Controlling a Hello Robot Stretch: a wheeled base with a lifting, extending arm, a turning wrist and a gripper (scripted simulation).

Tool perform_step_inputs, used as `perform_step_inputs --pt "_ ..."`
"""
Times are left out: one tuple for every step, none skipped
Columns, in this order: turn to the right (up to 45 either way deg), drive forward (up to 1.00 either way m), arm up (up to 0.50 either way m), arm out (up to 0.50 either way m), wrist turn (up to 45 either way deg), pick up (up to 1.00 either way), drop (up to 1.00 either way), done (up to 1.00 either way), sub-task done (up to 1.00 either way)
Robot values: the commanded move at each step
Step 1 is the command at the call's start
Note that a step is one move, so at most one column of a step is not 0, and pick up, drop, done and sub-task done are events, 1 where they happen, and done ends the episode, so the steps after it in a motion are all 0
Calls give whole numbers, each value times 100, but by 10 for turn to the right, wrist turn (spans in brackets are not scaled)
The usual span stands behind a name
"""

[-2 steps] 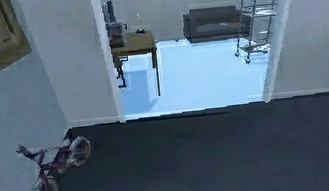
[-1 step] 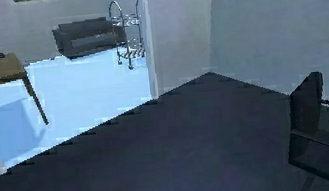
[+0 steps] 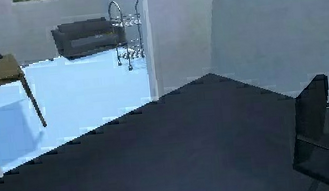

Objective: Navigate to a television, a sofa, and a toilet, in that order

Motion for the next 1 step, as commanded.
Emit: perform_step_inputs --pt "-180 0 0 0 0 0 0 0 0"
